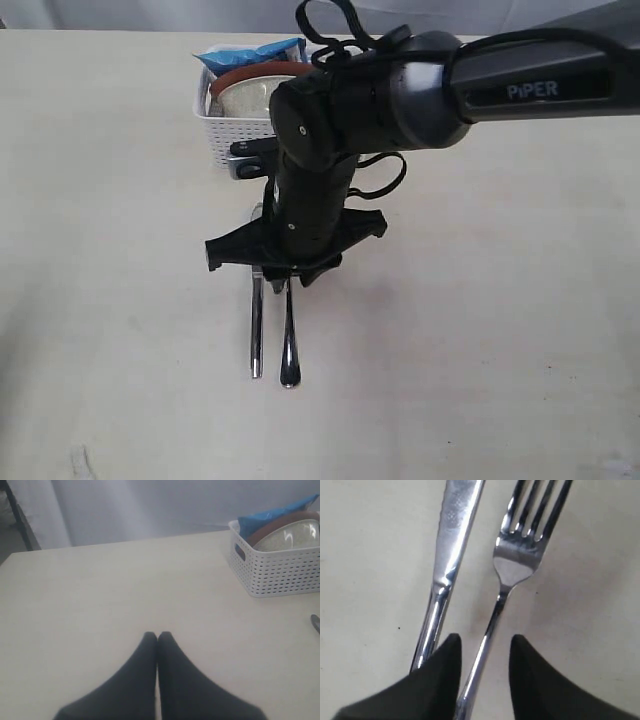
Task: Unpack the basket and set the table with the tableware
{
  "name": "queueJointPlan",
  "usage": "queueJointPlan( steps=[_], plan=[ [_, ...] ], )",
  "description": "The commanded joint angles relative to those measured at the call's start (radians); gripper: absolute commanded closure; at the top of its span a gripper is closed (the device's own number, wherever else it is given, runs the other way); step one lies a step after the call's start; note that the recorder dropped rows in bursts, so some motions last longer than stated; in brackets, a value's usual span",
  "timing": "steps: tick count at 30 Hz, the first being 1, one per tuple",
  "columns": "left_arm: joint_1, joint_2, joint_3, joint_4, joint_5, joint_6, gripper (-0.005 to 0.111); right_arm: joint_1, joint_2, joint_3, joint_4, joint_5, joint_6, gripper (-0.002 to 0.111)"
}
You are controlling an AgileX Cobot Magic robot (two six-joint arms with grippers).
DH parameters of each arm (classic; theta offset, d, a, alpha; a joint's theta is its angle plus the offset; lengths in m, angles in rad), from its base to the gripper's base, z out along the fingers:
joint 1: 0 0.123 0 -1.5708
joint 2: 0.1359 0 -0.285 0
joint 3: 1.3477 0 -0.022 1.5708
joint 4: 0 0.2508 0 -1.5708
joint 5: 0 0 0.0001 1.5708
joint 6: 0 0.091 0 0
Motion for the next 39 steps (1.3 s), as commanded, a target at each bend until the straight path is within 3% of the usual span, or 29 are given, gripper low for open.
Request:
queueJointPlan(
  steps=[1, 12, 19, 22, 27, 39],
  plan=[
    [-0.003, -0.004, 0.002, 0.000, -0.009, 0.001, 0.106, -0.003, -0.002, -0.001, -0.012, 0.003, -0.014, 0.098],
    [-0.003, -0.004, 0.002, 0.000, -0.009, 0.001, 0.106, -0.005, 0.064, -0.001, 0.010, 0.005, -0.014, 0.097],
    [-0.003, -0.004, 0.002, 0.000, -0.009, 0.001, 0.106, -0.005, 0.066, -0.001, 0.010, -0.001, -0.020, 0.067],
    [-0.003, -0.004, 0.002, 0.000, -0.009, 0.001, 0.106, -0.005, 0.066, -0.001, 0.010, -0.014, -0.020, 0.073],
    [-0.003, -0.004, 0.002, 0.000, -0.009, 0.001, 0.106, -0.005, 0.066, -0.001, 0.003, -0.020, -0.020, 0.107],
    [-0.003, -0.004, 0.002, 0.000, -0.009, 0.001, 0.106, -0.005, 0.064, -0.004, -0.004, -0.050, 0.001, 0.109]
  ],
)
